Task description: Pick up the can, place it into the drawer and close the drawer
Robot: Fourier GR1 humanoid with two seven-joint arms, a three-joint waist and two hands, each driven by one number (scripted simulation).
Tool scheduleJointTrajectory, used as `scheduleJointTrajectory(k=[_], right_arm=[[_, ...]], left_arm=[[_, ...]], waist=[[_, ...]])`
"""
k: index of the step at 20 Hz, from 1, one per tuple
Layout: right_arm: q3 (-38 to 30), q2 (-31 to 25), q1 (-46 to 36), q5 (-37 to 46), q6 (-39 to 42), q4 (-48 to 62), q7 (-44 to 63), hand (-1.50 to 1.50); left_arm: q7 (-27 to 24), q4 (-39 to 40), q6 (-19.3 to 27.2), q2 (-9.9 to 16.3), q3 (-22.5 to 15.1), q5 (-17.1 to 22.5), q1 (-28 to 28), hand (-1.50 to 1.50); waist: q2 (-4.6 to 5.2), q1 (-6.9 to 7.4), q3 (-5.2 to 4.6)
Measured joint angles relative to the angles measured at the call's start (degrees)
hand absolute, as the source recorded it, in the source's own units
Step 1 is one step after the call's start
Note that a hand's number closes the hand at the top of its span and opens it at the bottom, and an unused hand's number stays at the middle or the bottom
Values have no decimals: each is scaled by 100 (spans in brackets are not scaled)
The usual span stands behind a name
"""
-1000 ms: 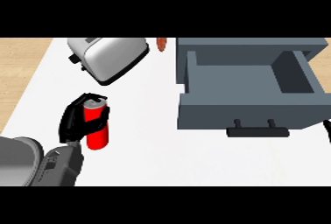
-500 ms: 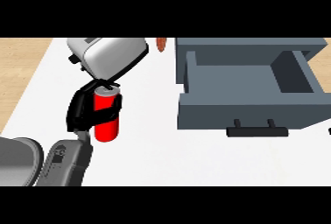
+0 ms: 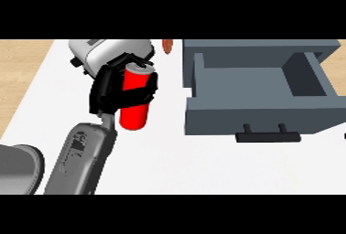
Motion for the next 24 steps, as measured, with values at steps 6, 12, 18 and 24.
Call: scheduleJointTrajectory(k=[6, 12, 18, 24], right_arm=[[-38, -12, 27, -2, 12, -54, 48, -150], [-52, -76, -109, -101, -25, -206, 366, -150], [-73, -63, -237, -42, -19, -53, 306, -150], [-121, -81, -281, -48, 27, 37, 252, -150]], left_arm=[[643, 52, 528, -22, -406, -75, -864, 150], [1041, 655, 1087, -27, -694, -10, -2073, 150], [1042, 1576, 1411, -28, -745, 270, -3109, 150], [1029, 2486, 1762, -29, -906, 598, -4014, 150]], waist=[[1, -9, 0], [10, -48, 1], [20, -68, 1], [26, -113, 3]])
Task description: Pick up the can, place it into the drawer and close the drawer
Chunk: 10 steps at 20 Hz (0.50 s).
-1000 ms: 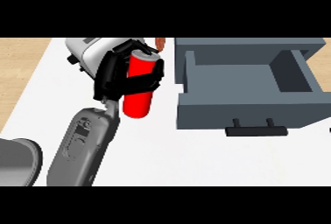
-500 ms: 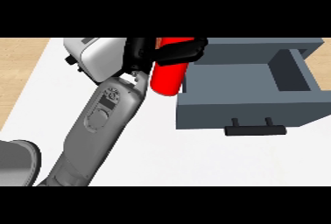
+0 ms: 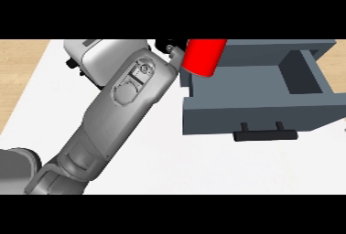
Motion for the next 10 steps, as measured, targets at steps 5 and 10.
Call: scheduleJointTrajectory(k=[5, 10], right_arm=[[-117, -85, -86, -128, 47, 59, 48, -150], [-6, -25, -166, 0, 7, 53, 46, -150]], left_arm=[[-152, 787, 174, 0, -157, 366, -606, 150], [-350, 1454, 334, -1, -433, 782, -1063, 150]], waist=[[10, -44, 0], [26, -103, 2]])
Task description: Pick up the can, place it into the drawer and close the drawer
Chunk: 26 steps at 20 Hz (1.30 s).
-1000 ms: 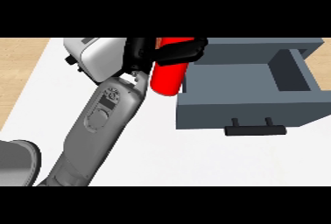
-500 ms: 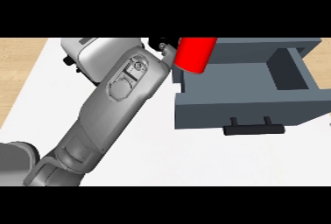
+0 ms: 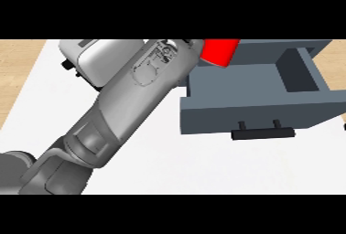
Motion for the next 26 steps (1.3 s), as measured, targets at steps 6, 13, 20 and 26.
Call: scheduleJointTrajectory(k=[6, 13, 20, 26], right_arm=[[10, -65, -171, 10, -9, 49, 107, -150], [86, -48, -296, 93, -53, 85, 149, -150], [53, -114, -535, 86, -48, 333, 79, -150], [116, -125, -703, 159, -104, 377, 136, -150]], left_arm=[[-310, 683, 91, 0, -296, 424, -333, 150], [-600, 1156, 202, 1, -717, 887, -466, 150], [-931, 1549, 384, 1, -1103, 1116, -480, 150], [-1134, 1773, 469, 0, -1432, 1260, -397, 150]], waist=[[28, -85, 4], [52, -178, 6], [87, -273, 10], [113, -369, 10]])
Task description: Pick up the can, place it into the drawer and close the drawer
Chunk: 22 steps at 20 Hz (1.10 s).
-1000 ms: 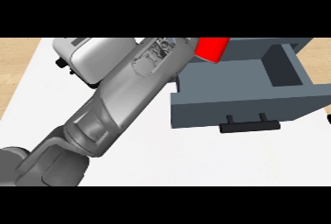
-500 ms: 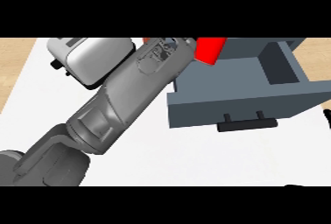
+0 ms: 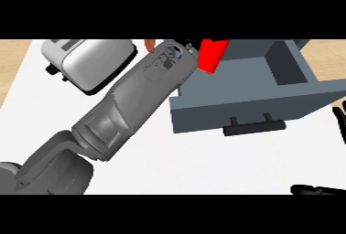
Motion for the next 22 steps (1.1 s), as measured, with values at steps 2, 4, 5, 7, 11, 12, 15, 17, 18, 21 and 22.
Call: scheduleJointTrajectory(k=[2, 4, 5, 7, 11, 12, 15, 17, 18, 21, 22], right_arm=[[47, 18, -34, 32, -4, 21, -22, -150], [7, -35, -92, 31, 0, 70, -18, -150], [53, -3, -83, 73, -28, 16, 8, -150], [113, 42, -78, 134, -34, 65, -58, -150], [151, 10, -127, 135, -7, 40, -27, -150], [153, 6, -130, 132, -1, 20, -37, -150], [183, 22, -108, 156, -1, 20, -39, -150], [164, -1, -44, 105, 41, -93, -32, -150], [167, 3, -28, 98, 40, -144, -25, -150], [217, -21, -40, 274, 6, -269, -57, -150], [191, -76, -37, 371, 5, -308, -112, -150]], left_arm=[[-64, 43, 56, 0, -103, 23, -18, 150], [-126, 65, 101, 0, -225, 44, 47, -150], [-141, 104, 148, 0, -251, 65, 50, -150], [-197, 129, 232, 0, -308, 123, 117, -150], [-205, 221, 436, 0, -390, 229, 126, -150], [-217, 213, 489, 0, -419, 256, 142, -150], [-288, 233, 603, 0, -457, 342, 178, -150], [-346, 240, 686, 0, -480, 397, 219, -150], [-363, 235, 695, -1, -500, 422, 233, -150], [-390, 192, 805, 0, -516, 537, 231, -150], [-415, 161, 825, 0, -512, 587, 274, -150]], waist=[[10, -34, 2], [8, -28, 1], [11, -44, 1], [16, -55, 0], [28, -100, 0], [25, -103, 1], [32, -127, 0], [29, -150, -1], [22, -137, -1], [27, -150, -3], [24, -143, -4]])
